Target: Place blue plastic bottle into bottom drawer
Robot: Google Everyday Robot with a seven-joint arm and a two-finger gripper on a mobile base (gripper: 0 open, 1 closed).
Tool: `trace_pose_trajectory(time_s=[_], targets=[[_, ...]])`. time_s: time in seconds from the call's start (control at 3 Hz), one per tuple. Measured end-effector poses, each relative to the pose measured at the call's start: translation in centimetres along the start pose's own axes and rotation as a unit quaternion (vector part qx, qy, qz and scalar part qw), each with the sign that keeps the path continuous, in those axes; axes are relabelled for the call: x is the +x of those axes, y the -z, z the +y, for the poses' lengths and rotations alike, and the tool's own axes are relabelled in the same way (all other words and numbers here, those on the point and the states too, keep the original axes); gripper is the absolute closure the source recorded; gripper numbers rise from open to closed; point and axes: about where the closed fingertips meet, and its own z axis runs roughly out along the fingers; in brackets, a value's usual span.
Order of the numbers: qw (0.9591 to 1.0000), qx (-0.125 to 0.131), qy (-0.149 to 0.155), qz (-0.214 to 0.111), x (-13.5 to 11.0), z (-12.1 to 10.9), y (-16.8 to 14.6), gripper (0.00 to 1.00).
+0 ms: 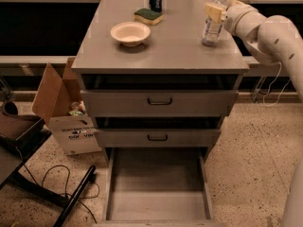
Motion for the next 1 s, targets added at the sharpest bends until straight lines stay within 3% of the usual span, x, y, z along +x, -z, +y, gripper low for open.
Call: trace_pose_trajectory(time_s=[0.67, 1.0], targets=[[1.0000, 0.000, 0.000, 0.000, 0.00, 0.01, 0.00, 0.89], [1.0000, 0.001, 0.000, -0.005, -0.21, 0.14, 0.22, 1.00]])
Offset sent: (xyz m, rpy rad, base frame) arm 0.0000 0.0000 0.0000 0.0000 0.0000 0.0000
